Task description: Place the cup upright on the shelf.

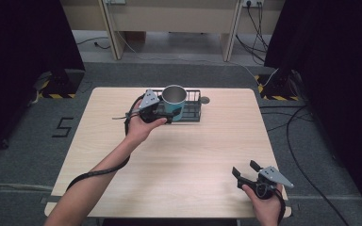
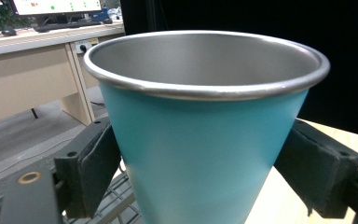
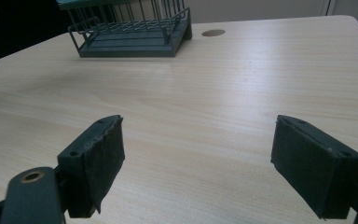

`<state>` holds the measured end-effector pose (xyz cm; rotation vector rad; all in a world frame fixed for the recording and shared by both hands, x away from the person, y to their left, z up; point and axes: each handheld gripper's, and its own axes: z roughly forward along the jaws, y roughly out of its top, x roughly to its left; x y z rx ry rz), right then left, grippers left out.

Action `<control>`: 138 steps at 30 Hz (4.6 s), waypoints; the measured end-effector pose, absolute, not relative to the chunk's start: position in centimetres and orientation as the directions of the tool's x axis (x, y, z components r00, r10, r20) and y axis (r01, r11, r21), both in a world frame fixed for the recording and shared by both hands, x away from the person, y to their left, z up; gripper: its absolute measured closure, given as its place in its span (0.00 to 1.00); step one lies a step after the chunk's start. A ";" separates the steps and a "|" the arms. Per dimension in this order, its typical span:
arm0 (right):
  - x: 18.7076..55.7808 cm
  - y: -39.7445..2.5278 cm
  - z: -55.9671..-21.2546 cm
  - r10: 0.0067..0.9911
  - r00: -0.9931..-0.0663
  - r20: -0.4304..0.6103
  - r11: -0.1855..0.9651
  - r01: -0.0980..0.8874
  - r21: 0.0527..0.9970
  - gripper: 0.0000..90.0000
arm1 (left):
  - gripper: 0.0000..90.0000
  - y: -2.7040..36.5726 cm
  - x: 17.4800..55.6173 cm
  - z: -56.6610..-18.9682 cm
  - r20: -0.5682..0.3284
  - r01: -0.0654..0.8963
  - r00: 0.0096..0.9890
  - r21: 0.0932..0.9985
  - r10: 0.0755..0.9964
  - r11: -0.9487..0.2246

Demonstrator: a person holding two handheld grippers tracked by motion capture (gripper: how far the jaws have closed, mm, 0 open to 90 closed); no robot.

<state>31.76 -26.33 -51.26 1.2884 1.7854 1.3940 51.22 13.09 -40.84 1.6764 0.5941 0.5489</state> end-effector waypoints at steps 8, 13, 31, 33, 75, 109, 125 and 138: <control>31.8 -26.3 -51.3 0.903 -0.405 0.142 0.013 0.357 0.934 0.20 | 0.18 13.3 51.7 -40.1 0.041 0.079 0.747 0.986 0.663 -0.150; 31.8 -26.3 -51.3 0.903 -0.405 0.142 0.013 0.356 0.934 0.20 | 0.18 13.4 52.2 -39.8 0.042 0.077 0.740 0.986 0.671 -0.147; 31.8 -26.3 -51.3 0.903 -0.405 0.142 0.012 0.357 0.934 0.20 | 0.18 13.5 53.2 -39.5 0.041 0.082 0.719 0.986 0.694 -0.144; 31.8 -26.3 -51.3 0.903 -0.404 0.143 0.012 0.357 0.934 0.20 | 0.18 13.5 53.2 -39.4 0.041 0.082 0.718 0.986 0.694 -0.144; 31.7 -26.5 -51.3 0.901 -0.403 0.162 -0.006 0.362 0.932 0.20 | 0.18 12.3 57.1 -39.2 0.019 0.128 0.653 0.983 0.757 -0.135; 31.7 -26.5 -51.3 0.898 -0.403 0.174 -0.016 0.365 0.931 0.20 | 0.18 11.3 59.5 -41.6 -0.014 0.213 0.611 0.966 0.791 -0.147; 31.7 -26.5 -51.3 0.898 -0.404 0.174 -0.017 0.365 0.931 0.20 | 0.18 10.9 59.6 -42.4 -0.018 0.246 0.612 0.954 0.791 -0.169; 31.7 -26.5 -51.3 0.898 -0.404 0.173 -0.015 0.364 0.931 0.20 | 0.18 10.8 59.7 -43.0 -0.025 0.286 0.607 0.939 0.794 -0.190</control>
